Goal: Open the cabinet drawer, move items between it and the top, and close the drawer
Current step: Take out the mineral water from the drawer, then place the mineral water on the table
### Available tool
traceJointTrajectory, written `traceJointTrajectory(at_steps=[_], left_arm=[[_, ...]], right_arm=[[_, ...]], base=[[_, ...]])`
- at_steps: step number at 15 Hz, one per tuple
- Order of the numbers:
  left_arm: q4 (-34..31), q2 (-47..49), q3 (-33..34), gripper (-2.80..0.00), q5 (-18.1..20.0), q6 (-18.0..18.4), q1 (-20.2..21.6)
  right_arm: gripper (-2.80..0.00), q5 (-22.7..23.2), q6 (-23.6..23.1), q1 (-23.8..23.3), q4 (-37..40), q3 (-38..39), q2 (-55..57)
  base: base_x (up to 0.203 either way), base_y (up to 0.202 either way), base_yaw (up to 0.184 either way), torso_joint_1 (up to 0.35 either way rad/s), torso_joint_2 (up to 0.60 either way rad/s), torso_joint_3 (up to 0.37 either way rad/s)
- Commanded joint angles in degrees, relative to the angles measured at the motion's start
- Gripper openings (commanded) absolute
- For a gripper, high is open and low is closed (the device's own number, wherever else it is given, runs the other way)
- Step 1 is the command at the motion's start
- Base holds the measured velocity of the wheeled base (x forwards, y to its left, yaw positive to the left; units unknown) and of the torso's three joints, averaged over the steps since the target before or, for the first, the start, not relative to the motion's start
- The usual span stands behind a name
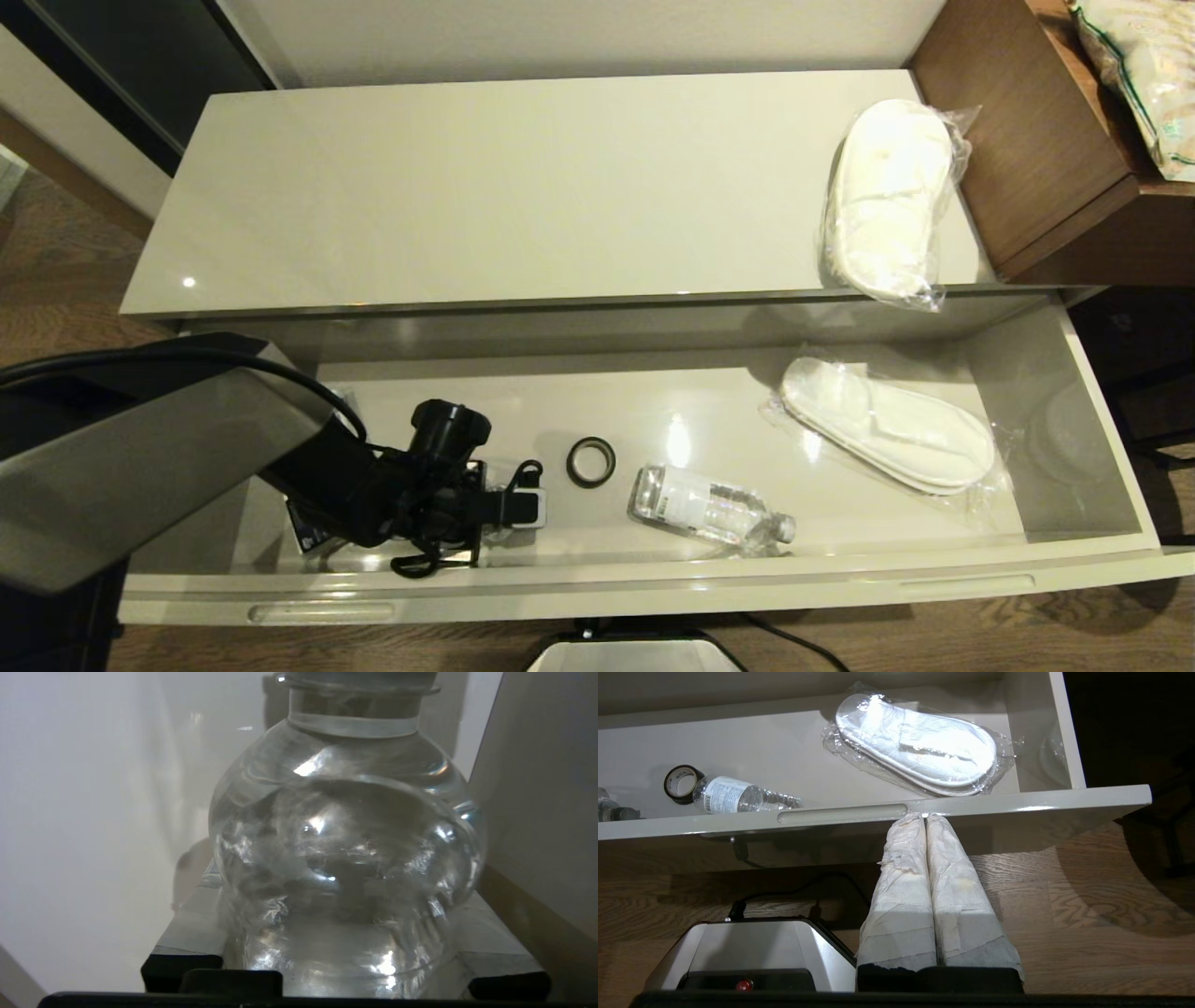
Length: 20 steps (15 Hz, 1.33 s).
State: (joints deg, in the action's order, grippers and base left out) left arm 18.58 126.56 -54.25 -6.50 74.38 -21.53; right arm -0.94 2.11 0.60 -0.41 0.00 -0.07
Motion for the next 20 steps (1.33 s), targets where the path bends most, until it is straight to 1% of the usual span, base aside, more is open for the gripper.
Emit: traceJointTrajectory(at_steps=[1,3,7,12,14,15,16,17,20], left_arm=[[0.1,-3.1,1.4,-2.80,0.2,-1.7,0.0],[0.0,-5.7,3.0,-2.80,0.5,-3.7,-0.2],[-0.3,-13.9,9.0,-2.80,0.5,-10.9,-1.4],[0.0,-21.8,14.1,-2.80,0.5,-16.8,-1.4],[-0.1,-30.0,16.6,-2.80,0.3,-19.2,-1.4],[-0.2,-34.6,17.8,-2.80,0.0,-21.0,-1.4],[-0.4,-38.5,18.7,-2.80,-0.7,-23.0,-1.4],[-0.6,-42.2,19.6,-2.80,-2.2,-25.0,-1.3],[-0.5,-48.9,21.0,-2.80,-8.7,-30.9,-1.3]], right_arm=[[-2.80,0.0,0.0,0.0,0.0,0.2,-0.9],[-2.80,0.0,0.0,0.0,0.0,0.2,-0.9],[-2.80,0.0,0.0,0.0,0.0,0.2,-0.9],[-2.80,0.0,0.0,0.0,0.0,0.2,-0.9],[-2.80,0.0,0.0,0.0,0.0,0.2,-0.9],[-2.80,0.0,0.0,0.0,0.0,0.2,-0.9],[-2.80,0.0,0.0,0.0,0.0,0.2,-0.9],[-2.80,0.0,0.0,0.0,0.0,0.2,-0.9],[-2.80,0.0,0.0,0.0,0.0,0.2,-0.9]], base=[[0.000,0.000,0.000,0.000,0.00,0.000],[0.000,0.000,0.000,0.000,0.00,0.000],[0.000,0.000,0.000,0.000,0.00,0.000],[0.000,0.000,0.000,0.000,0.00,0.000],[0.000,0.000,0.000,0.000,0.00,0.000],[0.000,0.000,0.000,0.000,0.00,0.000],[0.000,0.000,0.000,0.000,0.00,0.000],[0.000,0.000,0.000,0.000,0.00,0.000],[0.000,0.000,0.000,0.000,0.00,0.000]])
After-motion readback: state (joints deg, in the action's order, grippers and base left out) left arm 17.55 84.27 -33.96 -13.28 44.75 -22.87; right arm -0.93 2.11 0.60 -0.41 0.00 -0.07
